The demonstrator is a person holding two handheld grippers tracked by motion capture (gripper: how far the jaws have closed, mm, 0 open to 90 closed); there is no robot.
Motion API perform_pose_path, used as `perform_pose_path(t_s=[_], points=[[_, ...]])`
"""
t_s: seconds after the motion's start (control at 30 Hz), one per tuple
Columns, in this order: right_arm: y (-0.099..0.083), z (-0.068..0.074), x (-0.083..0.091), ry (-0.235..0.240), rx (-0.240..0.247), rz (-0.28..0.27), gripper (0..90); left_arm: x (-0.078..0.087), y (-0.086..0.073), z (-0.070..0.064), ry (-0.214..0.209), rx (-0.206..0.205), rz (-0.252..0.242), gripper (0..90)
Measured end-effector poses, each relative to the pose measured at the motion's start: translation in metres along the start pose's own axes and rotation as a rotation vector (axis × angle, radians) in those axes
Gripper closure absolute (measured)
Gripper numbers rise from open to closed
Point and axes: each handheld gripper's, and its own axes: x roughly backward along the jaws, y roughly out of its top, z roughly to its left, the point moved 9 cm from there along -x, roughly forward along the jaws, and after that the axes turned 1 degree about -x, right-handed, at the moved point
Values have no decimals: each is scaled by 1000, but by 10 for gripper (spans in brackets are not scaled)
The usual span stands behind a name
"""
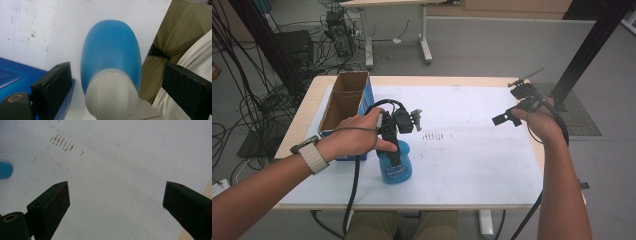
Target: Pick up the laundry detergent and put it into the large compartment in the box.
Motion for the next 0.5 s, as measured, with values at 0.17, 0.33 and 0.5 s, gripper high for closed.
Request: perform_pose_path(t_s=[0.17,0.33,0.5], points=[[-1,0,0,2,-2,0,69,-2,0,0,-2,1,-1,99],[-3,-1,-1,3,-5,1,69,-7,0,1,-10,1,1,100],[-4,-2,-3,4,-10,2,69,-14,0,2,-19,-2,5,101]])
